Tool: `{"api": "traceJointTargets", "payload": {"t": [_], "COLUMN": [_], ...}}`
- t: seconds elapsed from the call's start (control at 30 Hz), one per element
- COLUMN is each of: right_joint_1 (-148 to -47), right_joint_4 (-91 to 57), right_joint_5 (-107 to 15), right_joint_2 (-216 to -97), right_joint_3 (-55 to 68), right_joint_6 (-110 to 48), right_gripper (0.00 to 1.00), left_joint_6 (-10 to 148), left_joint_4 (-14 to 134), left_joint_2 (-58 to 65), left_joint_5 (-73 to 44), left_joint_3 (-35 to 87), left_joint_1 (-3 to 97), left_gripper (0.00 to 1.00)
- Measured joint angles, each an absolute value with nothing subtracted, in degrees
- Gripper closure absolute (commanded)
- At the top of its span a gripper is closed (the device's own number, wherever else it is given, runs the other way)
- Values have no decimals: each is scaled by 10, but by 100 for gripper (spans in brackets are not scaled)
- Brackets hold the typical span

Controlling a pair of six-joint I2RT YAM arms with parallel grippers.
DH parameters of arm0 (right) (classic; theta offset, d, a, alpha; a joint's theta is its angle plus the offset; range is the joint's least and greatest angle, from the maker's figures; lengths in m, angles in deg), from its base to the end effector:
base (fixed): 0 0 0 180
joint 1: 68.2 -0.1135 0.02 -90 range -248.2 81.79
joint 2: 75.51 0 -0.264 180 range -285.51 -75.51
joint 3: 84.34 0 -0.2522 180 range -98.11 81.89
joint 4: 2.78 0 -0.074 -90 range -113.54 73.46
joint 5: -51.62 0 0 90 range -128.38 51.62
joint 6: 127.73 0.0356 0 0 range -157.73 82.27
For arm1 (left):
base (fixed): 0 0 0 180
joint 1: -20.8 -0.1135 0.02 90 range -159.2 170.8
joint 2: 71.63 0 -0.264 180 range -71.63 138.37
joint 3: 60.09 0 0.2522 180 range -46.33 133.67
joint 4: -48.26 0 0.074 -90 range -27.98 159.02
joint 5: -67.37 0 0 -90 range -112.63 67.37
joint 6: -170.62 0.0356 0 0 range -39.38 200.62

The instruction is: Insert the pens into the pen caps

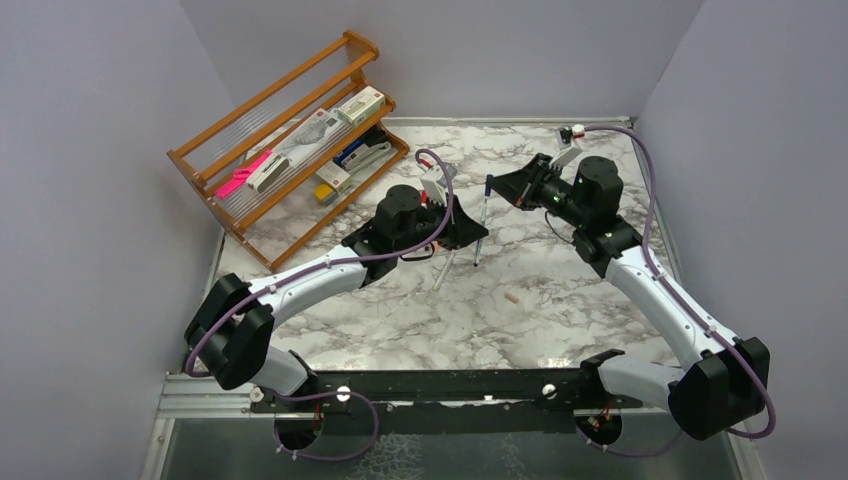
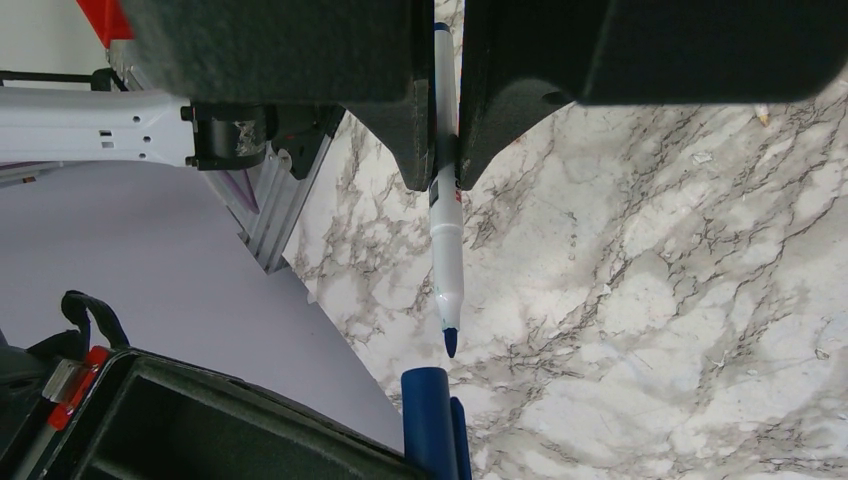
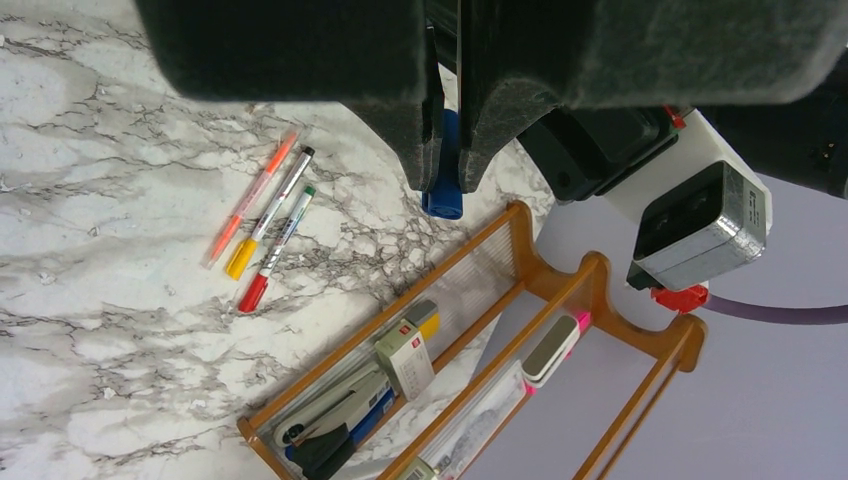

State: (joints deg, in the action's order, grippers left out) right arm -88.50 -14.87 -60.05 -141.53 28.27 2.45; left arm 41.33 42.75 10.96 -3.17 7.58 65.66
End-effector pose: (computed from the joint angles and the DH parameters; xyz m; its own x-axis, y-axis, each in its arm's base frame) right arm 0.2487 0.1060 0.3408 -0.5609 0.4318 -0.7064 -0.3938 0.6114 0.6864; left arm 0.2296 -0.2453 0.2928 -0.6584 -0.1872 -0.7290 0.6217 0.4109 -0.6669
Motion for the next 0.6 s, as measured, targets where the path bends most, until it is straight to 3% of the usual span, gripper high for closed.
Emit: {"api": "traceJointTargets", "payload": {"t": [0.6], "right_joint_1": [-885], "right_joint_4": [-148], "right_joint_5": [-601], "right_joint_2": [-1417], "right_joint_3": [301], "right_joint_6": [25], "right_gripper": [99], "left_joint_6": [416], "left_joint_4": [428], "left_joint_2": [110], "left_joint_5": [-32], "left_joint_3": [76], "left_joint_1": [657], "left_gripper": [100]}}
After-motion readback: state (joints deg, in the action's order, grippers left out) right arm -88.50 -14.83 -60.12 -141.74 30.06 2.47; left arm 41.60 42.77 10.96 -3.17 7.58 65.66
